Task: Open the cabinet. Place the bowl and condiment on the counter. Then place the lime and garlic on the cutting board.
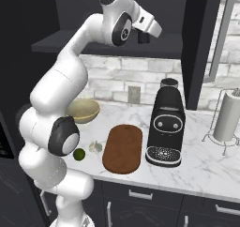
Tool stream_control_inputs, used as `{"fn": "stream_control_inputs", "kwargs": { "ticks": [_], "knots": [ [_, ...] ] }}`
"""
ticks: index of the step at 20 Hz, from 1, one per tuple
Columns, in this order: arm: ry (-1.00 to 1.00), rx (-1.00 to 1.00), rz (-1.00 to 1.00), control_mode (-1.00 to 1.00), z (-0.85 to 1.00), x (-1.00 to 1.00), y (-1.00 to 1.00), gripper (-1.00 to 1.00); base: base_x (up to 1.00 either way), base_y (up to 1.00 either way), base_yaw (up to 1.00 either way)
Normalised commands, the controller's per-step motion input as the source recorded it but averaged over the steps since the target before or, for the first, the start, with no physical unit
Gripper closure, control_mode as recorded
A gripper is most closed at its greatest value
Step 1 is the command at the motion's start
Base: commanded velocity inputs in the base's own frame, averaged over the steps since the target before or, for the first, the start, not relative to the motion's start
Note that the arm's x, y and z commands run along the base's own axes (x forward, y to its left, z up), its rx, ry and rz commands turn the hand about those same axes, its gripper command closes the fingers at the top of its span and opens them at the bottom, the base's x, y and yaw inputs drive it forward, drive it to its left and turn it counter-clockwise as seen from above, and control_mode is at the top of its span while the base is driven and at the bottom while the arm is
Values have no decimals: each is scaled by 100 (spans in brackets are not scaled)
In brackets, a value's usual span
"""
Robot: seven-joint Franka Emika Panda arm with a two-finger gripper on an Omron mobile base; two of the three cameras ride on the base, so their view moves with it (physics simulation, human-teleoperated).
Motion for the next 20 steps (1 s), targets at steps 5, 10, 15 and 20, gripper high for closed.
{"fn": "stream_control_inputs", "kwargs": {
  "ticks": [5, 10, 15, 20],
  "knots": [
    [-26, 0, 17, -100, -33, -100, 38, 100, 0, 0, 0],
    [-3, 1, 20, -100, 17, -100, 57, 100, 0, 0, 0],
    [8, 0, 24, -100, 2, -100, 45, 100, 0, 0, 0],
    [13, 0, 37, -100, -35, -100, 41, 100, 0, 0, 0]
  ]
}}
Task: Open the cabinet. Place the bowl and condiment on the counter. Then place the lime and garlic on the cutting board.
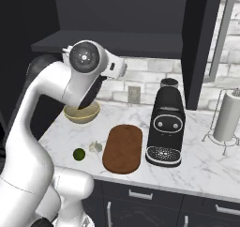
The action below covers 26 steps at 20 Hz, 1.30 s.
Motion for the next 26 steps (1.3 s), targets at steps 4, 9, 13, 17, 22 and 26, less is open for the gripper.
{"fn": "stream_control_inputs", "kwargs": {
  "ticks": [4, 9, 13, 17, 22, 26],
  "knots": [
    [12, 0, 47, -100, -82, -82, 63, 100, 0, 0, 0],
    [10, -6, 49, -100, -100, -17, 94, 100, 0, 0, 0],
    [2, -10, 44, -100, -100, 6, 99, 100, 0, 0, 0],
    [4, -5, 41, -100, -100, 2, 77, 100, 0, 0, 0],
    [2, -4, 39, -100, -92, 5, 70, 100, 0, 0, 0],
    [0, -2, 33, -100, -69, 31, 50, 100, 0, 0, 0]
  ]
}}
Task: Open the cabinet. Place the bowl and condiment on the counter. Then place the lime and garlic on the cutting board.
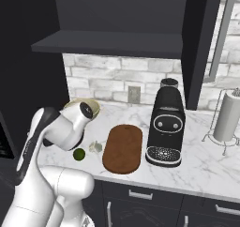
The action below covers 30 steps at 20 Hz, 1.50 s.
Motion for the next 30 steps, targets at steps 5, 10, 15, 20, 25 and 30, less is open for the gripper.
{"fn": "stream_control_inputs", "kwargs": {
  "ticks": [5, 10, 15, 20, 25, 30],
  "knots": [
    [0, 0, 22, -100, -53, 63, 21, 100, 0, 0, 0],
    [0, 0, 18, -100, -31, 52, 19, 100, 0, 0, 0],
    [-1, 0, 18, -100, -22, 30, 19, 100, 0, 0, 0],
    [-3, 0, 16, -100, -30, 21, 4, 100, 0, 0, 0],
    [-5, 0, 14, -100, -38, 23, 17, 100, 0, 0, 0],
    [-9, 0, 11, -100, -18, 10, 8, 100, 0, 0, 0]
  ]
}}
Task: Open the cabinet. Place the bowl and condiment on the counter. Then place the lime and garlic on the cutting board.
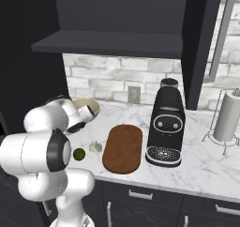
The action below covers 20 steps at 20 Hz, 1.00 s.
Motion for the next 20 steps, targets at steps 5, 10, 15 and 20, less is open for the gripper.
{"fn": "stream_control_inputs", "kwargs": {
  "ticks": [5, 10, 15, 20],
  "knots": [
    [-11, 0, 5, -100, -11, 20, 0, 100, 0, 0, 0],
    [-10, -2, 2, -100, -32, 14, 11, 100, 0, 0, 0],
    [-11, -3, 1, -100, -28, 13, 19, 100, 0, 0, 0],
    [-7, 0, 0, -100, -5, 19, 2, 100, 0, 0, 0]
  ]
}}
